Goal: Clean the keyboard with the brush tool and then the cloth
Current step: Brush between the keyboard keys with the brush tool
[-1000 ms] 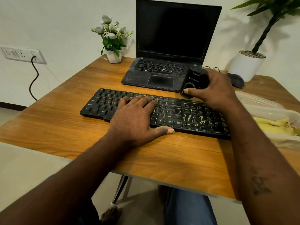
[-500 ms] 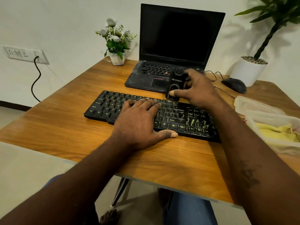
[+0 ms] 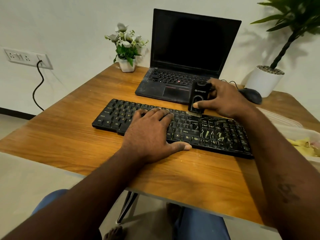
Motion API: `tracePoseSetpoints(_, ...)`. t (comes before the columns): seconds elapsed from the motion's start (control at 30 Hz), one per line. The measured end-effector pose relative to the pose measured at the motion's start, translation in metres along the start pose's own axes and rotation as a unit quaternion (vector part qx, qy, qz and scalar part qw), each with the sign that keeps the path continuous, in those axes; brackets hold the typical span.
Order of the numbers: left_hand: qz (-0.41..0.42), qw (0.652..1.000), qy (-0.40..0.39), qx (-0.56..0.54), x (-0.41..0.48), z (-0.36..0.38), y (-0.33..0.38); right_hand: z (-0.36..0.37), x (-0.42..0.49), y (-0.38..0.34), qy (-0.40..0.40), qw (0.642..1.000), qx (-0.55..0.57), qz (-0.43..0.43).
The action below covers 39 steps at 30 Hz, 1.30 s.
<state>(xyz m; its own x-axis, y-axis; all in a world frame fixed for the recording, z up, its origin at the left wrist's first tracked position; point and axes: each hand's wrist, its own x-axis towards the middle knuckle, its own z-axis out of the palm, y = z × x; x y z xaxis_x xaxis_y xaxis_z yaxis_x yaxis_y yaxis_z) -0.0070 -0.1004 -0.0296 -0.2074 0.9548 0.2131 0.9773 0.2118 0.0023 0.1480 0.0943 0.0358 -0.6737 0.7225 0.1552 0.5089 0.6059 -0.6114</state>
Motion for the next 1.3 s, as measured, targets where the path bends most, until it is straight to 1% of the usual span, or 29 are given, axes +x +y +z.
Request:
tracePoseSetpoints(0.07, 0.000, 1.000, 0.001, 0.001, 0.000, 0.000, -0.001, -0.001, -0.009, 0.005, 0.026, 1.000, 0.002, -0.004)
tracePoseSetpoints(0.13, -0.001, 1.000, 0.005, 0.000, -0.001, 0.001, -0.001, 0.005, -0.017, 0.003, 0.036, 0.999, 0.005, -0.025)
tracePoseSetpoints(0.27, -0.004, 1.000, 0.005, 0.002, -0.001, 0.002, 0.000, 0.006, -0.027, 0.003, 0.004, 0.999, 0.011, -0.047)
tracePoseSetpoints(0.4, -0.007, 1.000, 0.008, -0.003, -0.002, 0.002, 0.000, 0.000, -0.027, 0.014, 0.065, 0.997, -0.007, -0.038)
tracePoseSetpoints(0.53, -0.007, 1.000, 0.014, -0.004, -0.001, 0.002, 0.001, 0.004, -0.027, 0.014, 0.034, 0.998, 0.029, -0.045)
tracePoseSetpoints(0.57, -0.006, 1.000, 0.015, -0.003, -0.001, 0.002, 0.001, 0.004, -0.026, 0.015, 0.046, 0.998, 0.024, -0.041)
tracePoseSetpoints(0.63, -0.006, 1.000, 0.018, -0.003, -0.002, 0.003, 0.001, 0.002, -0.024, 0.017, 0.094, 0.995, -0.002, -0.034)
tracePoseSetpoints(0.67, -0.006, 1.000, 0.018, -0.003, -0.002, 0.003, 0.001, 0.002, -0.025, 0.018, 0.101, 0.994, 0.002, -0.035)
tracePoseSetpoints(0.7, -0.006, 1.000, 0.018, -0.002, -0.002, 0.003, 0.001, 0.003, -0.026, 0.018, 0.090, 0.995, 0.023, -0.037)
tracePoseSetpoints(0.77, -0.006, 1.000, 0.018, 0.001, -0.002, 0.003, 0.001, 0.009, -0.030, 0.011, 0.038, 0.995, 0.081, -0.041)
tracePoseSetpoints(0.8, -0.006, 1.000, 0.018, 0.002, -0.002, 0.003, 0.002, 0.013, -0.030, 0.008, 0.018, 0.995, 0.081, -0.049)
tracePoseSetpoints(0.83, -0.007, 1.000, 0.017, 0.001, -0.002, 0.003, 0.002, 0.016, -0.029, 0.006, 0.015, 0.996, 0.063, -0.054)
tracePoseSetpoints(0.9, -0.008, 1.000, 0.017, 0.000, -0.002, 0.002, 0.002, 0.019, -0.026, 0.004, 0.063, 0.996, 0.017, -0.063)
tracePoseSetpoints(0.93, -0.009, 1.000, 0.017, 0.001, -0.002, 0.002, 0.002, 0.019, -0.025, 0.004, 0.085, 0.994, 0.011, -0.064)
tracePoseSetpoints(0.97, -0.009, 1.000, 0.017, 0.002, -0.002, 0.002, 0.002, 0.019, -0.026, 0.004, 0.086, 0.994, 0.026, -0.068)
tracePoseSetpoints(1.0, -0.008, 1.000, 0.017, 0.002, -0.003, 0.002, 0.002, 0.019, -0.027, 0.003, 0.064, 0.994, 0.057, -0.071)
tracePoseSetpoints(1.03, -0.008, 1.000, 0.017, 0.002, -0.003, 0.002, 0.002, 0.021, -0.029, 0.001, 0.025, 0.993, 0.088, -0.076)
tracePoseSetpoints(1.07, -0.007, 1.000, 0.018, 0.001, -0.003, 0.002, 0.002, 0.023, -0.030, -0.001, -0.008, 0.992, 0.099, -0.082)
tracePoseSetpoints(1.1, -0.007, 1.000, 0.018, 0.000, -0.003, 0.002, 0.002, 0.025, -0.031, -0.001, -0.018, 0.992, 0.092, -0.087)
tracePoseSetpoints(1.13, -0.008, 1.000, 0.018, -0.001, -0.003, 0.002, 0.002, 0.026, -0.029, -0.001, 0.001, 0.994, 0.072, -0.087)
tracePoseSetpoints(1.2, -0.009, 1.000, 0.016, -0.002, -0.003, 0.001, 0.002, 0.024, -0.025, 0.001, 0.079, 0.993, 0.006, -0.084)
tracePoseSetpoints(1.23, -0.010, 1.000, 0.016, -0.002, -0.003, 0.001, 0.003, 0.023, -0.025, 0.002, 0.095, 0.992, -0.004, -0.084)
tracePoseSetpoints(1.27, -0.009, 1.000, 0.016, -0.002, -0.003, 0.001, 0.003, 0.022, -0.025, 0.002, 0.085, 0.993, 0.009, -0.086)
tracePoseSetpoints(1.3, -0.009, 1.000, 0.017, -0.002, -0.003, 0.002, 0.002, 0.023, -0.027, 0.001, 0.052, 0.994, 0.039, -0.090)
